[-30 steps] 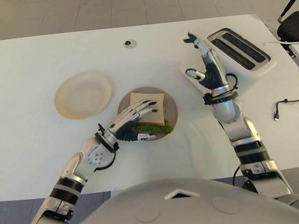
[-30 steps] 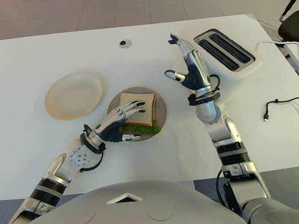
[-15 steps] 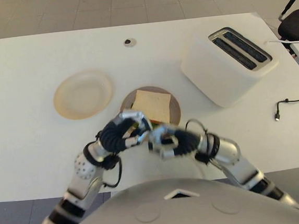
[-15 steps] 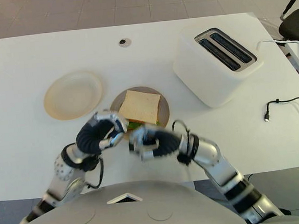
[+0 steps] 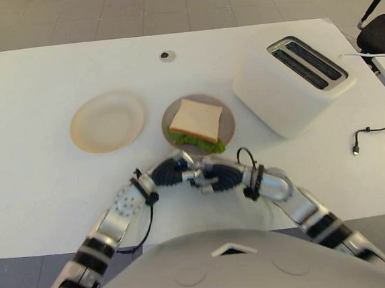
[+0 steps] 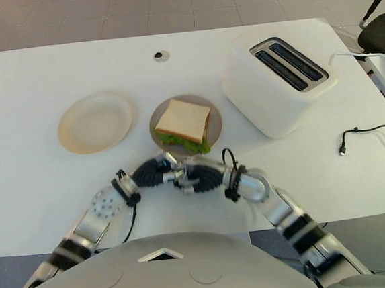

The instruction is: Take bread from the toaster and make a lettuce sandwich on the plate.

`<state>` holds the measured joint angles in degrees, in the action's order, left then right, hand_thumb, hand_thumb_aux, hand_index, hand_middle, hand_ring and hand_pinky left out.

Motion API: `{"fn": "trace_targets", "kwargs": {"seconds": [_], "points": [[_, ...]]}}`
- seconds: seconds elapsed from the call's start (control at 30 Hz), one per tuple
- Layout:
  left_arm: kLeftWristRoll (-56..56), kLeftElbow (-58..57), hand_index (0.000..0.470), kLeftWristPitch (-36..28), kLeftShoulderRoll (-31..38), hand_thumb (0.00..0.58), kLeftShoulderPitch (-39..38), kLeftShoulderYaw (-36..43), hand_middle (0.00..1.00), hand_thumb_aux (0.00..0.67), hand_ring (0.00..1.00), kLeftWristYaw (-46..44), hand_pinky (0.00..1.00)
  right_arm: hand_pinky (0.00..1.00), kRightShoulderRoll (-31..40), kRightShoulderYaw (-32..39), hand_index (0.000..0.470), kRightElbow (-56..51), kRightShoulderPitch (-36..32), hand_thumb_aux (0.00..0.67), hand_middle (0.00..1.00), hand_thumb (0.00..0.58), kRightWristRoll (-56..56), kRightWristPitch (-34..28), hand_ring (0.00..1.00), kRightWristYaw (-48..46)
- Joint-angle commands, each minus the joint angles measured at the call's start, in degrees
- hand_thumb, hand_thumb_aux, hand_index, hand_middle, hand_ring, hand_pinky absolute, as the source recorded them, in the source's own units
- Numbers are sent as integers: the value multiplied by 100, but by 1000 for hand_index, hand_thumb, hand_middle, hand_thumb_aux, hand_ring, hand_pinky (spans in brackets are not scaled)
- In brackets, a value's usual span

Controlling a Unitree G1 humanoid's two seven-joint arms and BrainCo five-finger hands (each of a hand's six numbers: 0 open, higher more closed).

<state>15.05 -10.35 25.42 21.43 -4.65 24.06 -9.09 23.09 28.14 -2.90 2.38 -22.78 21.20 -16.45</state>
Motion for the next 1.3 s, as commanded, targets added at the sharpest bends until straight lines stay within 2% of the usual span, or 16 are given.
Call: {"fn": "trace_targets", "kwargs": {"seconds": [0.03,0.1,0.13,0.17,0.2,0.23,0.27,0.3,0.33,0.43,0.53,0.67,0.8,1.03,1.17,1.3], "points": [[859,-1184,470,-639,-234,580,429,-131,1000,670,1000,902,1000,1000,-618,-170,470,-1228,-501,670,1000,580,-782,-489,1000,1373],[1064,-1617,470,-551,-320,580,676,-153,1000,670,1000,1279,1000,1000,-805,-290,470,-1694,-655,670,1000,580,-947,-543,1000,1981],[1015,-1669,459,-242,-361,580,682,-164,1000,654,1000,1357,1000,1000,-856,-343,470,-1767,-636,670,1000,580,-928,-464,1000,2154],[737,-1551,394,188,-427,565,576,-171,1000,562,1000,1244,1000,1000,-868,-398,470,-1684,-534,670,1000,580,-798,-264,1000,2212],[394,-1372,323,642,-482,523,423,-156,1000,460,1000,1085,1000,1000,-828,-436,374,-1512,-385,533,1000,556,-634,-11,1000,2196],[50,-1197,286,1027,-518,491,273,-135,1000,407,1000,894,1000,1000,-762,-466,295,-1306,-223,420,1000,500,-480,221,1000,2131],[-526,-896,122,1356,-539,261,53,-85,918,173,918,559,918,788,-616,-519,0,-912,35,0,788,0,-168,550,788,1964],[-1255,-447,0,1625,-498,0,-192,20,0,0,0,186,0,235,-424,-658,0,-344,339,0,235,0,307,859,235,1763],[-2040,95,0,1733,-471,0,-415,76,0,0,0,-128,0,0,-261,-894,0,271,612,0,0,0,817,1075,0,1618],[-3546,1139,0,1674,-641,0,-624,-189,0,0,0,-419,0,0,-122,-1637,0,1418,955,0,0,0,2141,1218,0,1457],[-3542,823,0,1557,-1079,0,-260,-677,0,0,0,-185,0,0,-395,-2134,0,1339,868,0,0,0,2398,1265,0,1680],[-2713,27,0,1298,-1628,0,37,-1224,0,0,0,526,0,0,-957,-2202,0,251,642,0,0,0,1372,1440,0,2277],[-1900,-289,0,1452,-1714,0,43,-1271,0,0,0,566,0,0,-1290,-1937,0,-352,588,0,0,0,413,1743,0,2700],[-1753,-507,0,1216,-1575,0,339,-1878,0,0,0,632,0,0,-2045,-1963,0,-1065,383,0,0,0,-88,2566,0,3719],[-2006,-489,0,770,-1550,0,495,-2292,0,0,0,672,0,0,-2255,-1898,0,-1347,277,0,0,0,-677,2475,0,4313],[-1891,-718,0,934,-1696,0,757,-2343,0,0,0,669,0,0,-2301,-1889,0,-1458,201,0,0,0,-1060,2366,0,4809]]}}
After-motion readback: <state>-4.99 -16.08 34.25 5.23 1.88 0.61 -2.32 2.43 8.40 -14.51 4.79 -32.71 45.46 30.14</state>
